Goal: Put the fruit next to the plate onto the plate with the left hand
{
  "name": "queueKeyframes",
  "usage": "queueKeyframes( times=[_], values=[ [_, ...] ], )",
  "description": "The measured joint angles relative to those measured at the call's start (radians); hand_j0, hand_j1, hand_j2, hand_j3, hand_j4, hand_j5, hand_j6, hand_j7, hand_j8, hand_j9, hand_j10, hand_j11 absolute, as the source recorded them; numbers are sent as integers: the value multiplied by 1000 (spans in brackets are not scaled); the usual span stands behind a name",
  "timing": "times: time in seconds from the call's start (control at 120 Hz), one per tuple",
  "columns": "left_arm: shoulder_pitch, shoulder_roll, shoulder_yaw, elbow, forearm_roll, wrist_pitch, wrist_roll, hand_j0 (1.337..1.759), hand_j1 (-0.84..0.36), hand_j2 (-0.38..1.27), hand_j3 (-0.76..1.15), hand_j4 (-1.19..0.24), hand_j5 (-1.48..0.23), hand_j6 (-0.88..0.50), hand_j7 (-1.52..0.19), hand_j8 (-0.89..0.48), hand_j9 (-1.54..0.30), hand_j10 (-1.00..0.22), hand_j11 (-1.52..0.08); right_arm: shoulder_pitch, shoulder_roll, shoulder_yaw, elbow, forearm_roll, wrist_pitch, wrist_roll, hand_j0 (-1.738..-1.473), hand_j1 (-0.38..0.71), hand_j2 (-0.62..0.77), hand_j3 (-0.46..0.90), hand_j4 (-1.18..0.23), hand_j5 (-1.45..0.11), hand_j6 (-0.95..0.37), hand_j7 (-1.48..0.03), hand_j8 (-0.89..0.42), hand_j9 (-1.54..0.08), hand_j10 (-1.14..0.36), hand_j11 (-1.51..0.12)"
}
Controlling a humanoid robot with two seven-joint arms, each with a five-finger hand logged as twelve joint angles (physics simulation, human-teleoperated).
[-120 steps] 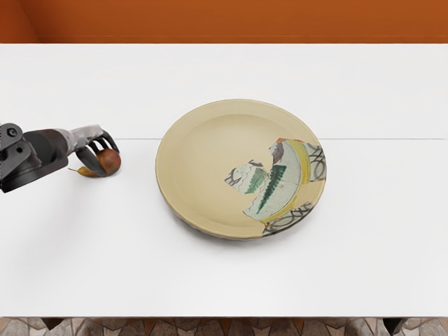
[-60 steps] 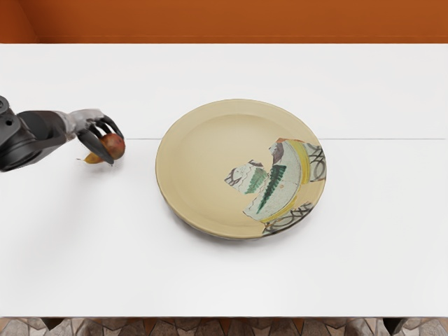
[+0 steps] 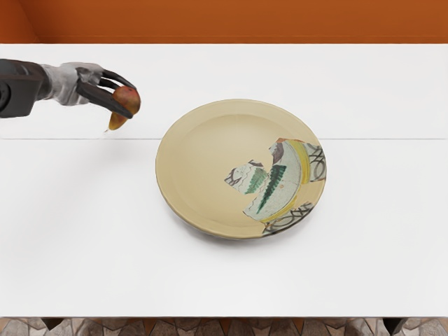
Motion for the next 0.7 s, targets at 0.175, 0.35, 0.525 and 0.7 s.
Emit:
queueKeyframes(
  times=[0.175,0.35,0.525,0.7],
  values=[
    [-26,-5,-11,-2,-114,-54,0,1656,-322,279,0,-552,-831,-424,-830,-488,-815,-542,-816,0,0,0,0,0,0,0,-1658,-349,0,0,0,0,0,0,0,0,0,0],
    [-44,-23,-15,-7,-188,-135,0,1657,-325,293,0,-561,-828,-429,-826,-485,-814,-533,-814,0,0,-1,0,0,0,0,-1658,-349,0,0,0,0,0,0,0,0,0,0],
    [-53,-65,-16,-15,-241,-228,0,1657,-329,317,0,-569,-828,-427,-824,-475,-813,-515,-815,0,0,-1,0,0,0,0,-1658,-349,0,0,0,0,0,0,0,0,0,0],
    [-21,-149,-9,-22,-254,-265,0,1657,-329,316,0,-571,-828,-424,-821,-470,-815,-503,-817,0,0,-1,0,0,0,0,-1658,-349,0,0,0,0,0,0,0,0,0,0]
  ],
)
